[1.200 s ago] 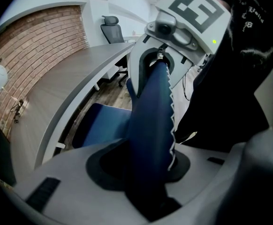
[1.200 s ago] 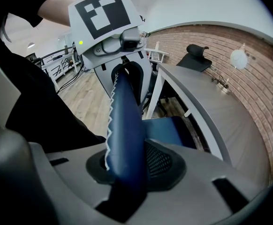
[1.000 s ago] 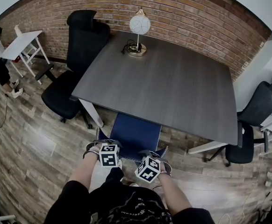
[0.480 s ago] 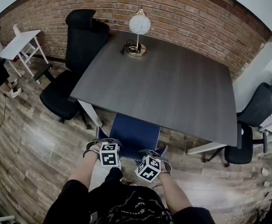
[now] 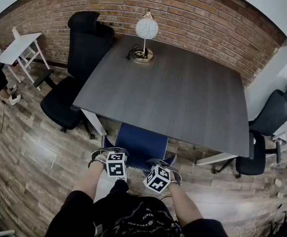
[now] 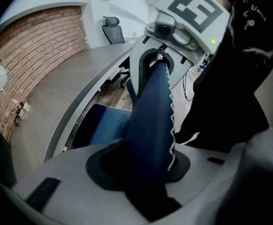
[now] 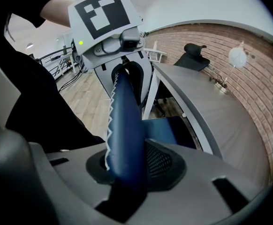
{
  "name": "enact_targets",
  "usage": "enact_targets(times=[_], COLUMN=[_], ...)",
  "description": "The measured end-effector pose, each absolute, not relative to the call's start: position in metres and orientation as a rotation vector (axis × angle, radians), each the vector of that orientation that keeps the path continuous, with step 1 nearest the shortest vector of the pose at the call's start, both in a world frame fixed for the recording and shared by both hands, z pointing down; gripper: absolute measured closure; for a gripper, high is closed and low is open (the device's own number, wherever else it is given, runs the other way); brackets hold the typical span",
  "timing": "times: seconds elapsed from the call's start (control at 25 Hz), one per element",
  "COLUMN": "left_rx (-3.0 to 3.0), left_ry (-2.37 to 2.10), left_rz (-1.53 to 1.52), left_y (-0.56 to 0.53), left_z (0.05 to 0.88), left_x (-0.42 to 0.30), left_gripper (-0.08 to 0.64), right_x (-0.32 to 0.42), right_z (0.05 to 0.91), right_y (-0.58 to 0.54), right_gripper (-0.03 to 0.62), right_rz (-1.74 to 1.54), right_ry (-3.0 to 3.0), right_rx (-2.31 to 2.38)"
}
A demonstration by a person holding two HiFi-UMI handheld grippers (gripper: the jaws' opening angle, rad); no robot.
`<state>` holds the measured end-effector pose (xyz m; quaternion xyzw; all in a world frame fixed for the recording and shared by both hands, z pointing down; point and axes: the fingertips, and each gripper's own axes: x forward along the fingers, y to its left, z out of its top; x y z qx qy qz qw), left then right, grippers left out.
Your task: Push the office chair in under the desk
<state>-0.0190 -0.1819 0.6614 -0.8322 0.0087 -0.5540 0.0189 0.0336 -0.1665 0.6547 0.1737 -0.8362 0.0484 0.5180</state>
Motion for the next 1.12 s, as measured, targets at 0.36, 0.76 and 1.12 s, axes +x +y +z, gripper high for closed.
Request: enact_targets(times=[0.36,0.76,1.12], left_rx=[-2.585,-2.592,-2.596], left_ry=[0.026,0.027,0.005], left_rz=[-1.712,-1.719,-1.728], left_y=[-0.193,-0.205,-0.212], left_z=[0.661,0.662,0.662], left_x=[-0.018,-0.017,-0.015], left_gripper=[0.417,0.408,0.41], right_x=[0.035,0.035,0.037], right_z=[0.655,0.655,0.655], right_y=[-0.177,-0.189,-0.197], right_gripper=[0.491,0.491,0.491], right_rz=[0.119,0.119,0.124], right_ry=[-2.003,-2.008,-2.005], right_rx=[0.424,0.427,0.429])
